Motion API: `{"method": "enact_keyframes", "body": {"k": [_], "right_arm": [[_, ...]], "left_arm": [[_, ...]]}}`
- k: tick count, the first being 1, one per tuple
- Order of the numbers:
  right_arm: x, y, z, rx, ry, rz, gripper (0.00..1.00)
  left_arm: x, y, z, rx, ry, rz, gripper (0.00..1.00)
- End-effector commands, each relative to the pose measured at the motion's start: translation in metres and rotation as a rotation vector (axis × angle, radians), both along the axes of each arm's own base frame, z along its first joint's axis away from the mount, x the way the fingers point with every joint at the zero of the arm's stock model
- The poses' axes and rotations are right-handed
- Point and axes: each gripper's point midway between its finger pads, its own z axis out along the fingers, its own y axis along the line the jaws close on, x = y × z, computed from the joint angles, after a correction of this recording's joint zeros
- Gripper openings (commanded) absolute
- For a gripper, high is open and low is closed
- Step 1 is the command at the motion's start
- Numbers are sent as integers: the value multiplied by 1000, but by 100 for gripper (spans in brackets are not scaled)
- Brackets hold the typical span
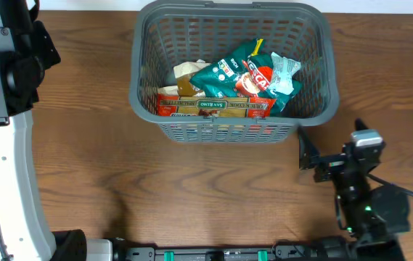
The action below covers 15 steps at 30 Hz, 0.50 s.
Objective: Pack container
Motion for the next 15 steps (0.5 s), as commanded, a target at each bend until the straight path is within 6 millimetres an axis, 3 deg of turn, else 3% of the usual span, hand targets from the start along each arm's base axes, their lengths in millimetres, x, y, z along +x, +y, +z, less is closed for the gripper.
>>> {"method": "enact_keyframes", "body": {"k": [1, 15], "right_arm": [[-2, -3, -15, 87, -5, -20, 99], [-5, -25, -54, 106, -19, -111, 99]], "left_arm": [[-2, 3, -1, 1, -1, 21, 99], [-2, 3, -1, 1, -1, 21, 99]]}}
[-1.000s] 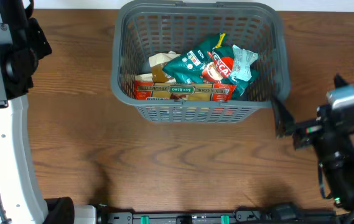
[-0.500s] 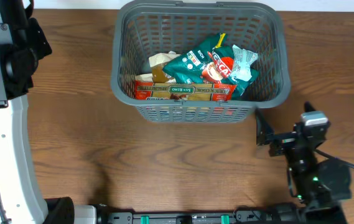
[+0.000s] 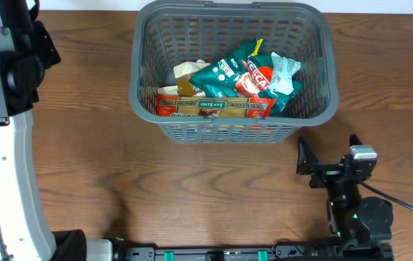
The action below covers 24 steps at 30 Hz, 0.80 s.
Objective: Pack container
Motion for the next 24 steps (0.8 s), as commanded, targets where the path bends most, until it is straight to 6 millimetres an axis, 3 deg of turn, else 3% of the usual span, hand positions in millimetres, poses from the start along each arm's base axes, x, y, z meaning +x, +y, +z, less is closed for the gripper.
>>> {"method": "enact_keyframes", "body": {"k": [1, 17, 24], "right_arm": [[-1, -8, -6, 17, -4, -34, 99], [-3, -11, -50, 81, 10, -53, 99], [-2, -12, -58, 71, 25, -56, 99]], "left_arm": [[-2, 3, -1, 1, -1, 21, 99], [-2, 3, -1, 1, -1, 21, 99], [-2, 3, -1, 1, -1, 21, 99]]}}
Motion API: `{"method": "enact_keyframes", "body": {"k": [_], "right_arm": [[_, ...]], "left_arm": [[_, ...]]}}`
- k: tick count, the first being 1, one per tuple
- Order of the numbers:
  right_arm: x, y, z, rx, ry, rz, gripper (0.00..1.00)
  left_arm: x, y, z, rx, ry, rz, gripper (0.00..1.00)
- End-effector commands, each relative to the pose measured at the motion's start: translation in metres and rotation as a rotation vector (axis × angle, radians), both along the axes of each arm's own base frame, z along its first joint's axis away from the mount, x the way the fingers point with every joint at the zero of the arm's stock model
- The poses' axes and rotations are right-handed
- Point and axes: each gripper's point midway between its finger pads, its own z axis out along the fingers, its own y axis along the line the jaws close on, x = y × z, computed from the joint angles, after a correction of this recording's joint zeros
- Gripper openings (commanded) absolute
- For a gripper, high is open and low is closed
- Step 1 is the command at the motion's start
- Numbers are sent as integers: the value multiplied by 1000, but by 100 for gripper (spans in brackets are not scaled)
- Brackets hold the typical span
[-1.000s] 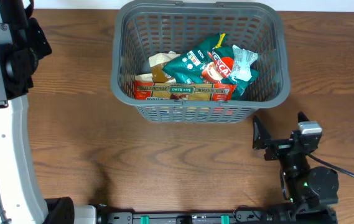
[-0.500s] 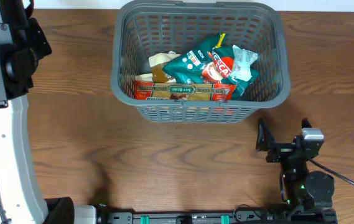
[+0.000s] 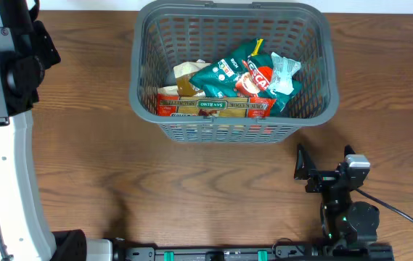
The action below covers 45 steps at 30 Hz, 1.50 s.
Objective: Pack container
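Note:
A grey plastic basket [image 3: 315,43] stands at the far middle of the wooden table. Inside it lie a teal snack bag [image 3: 239,76], a long red and green box [image 3: 213,106] along the near wall, and a tan packet [image 3: 186,75]. My right gripper [image 3: 302,164] sits low at the near right, in front of the basket's right corner, with nothing seen between its fingers; whether the jaws are open cannot be read from above. The left arm [image 3: 3,65] stands folded at the far left edge, its gripper out of view.
The white base of the left arm [image 3: 6,181] runs down the left side. A black rail [image 3: 213,254] lies along the near table edge. Bare wooden table [image 3: 155,181] stretches between the basket and the rail.
The right arm has drawn slightly further toward the near edge and left, its gripper now a little lower in the view. The basket and its contents are unmoved.
The right gripper was empty just right of the basket's near right corner. It then stood further back toward the near edge, and now sits lower still. The basket's contents and the left arm stayed the same throughout.

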Motion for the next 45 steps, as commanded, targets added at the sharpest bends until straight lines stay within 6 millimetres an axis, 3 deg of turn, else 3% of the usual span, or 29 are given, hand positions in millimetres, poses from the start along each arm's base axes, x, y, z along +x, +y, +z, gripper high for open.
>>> {"method": "enact_keyframes", "body": {"k": [1, 9, 20, 30, 45], "right_arm": [[0, -1, -6, 14, 5, -7, 99], [2, 1, -24, 15, 40, 6, 99], [2, 0, -24, -20, 38, 7, 99], [2, 3, -24, -225, 29, 51, 99], [2, 3, -24, -261, 27, 55, 99]], "left_arm": [[-2, 3, -1, 1, -1, 21, 99], [-2, 3, -1, 1, -1, 21, 99], [-2, 3, -1, 1, -1, 21, 99], [-2, 3, -1, 1, -1, 21, 99], [-2, 3, -1, 1, -1, 21, 99]]}}
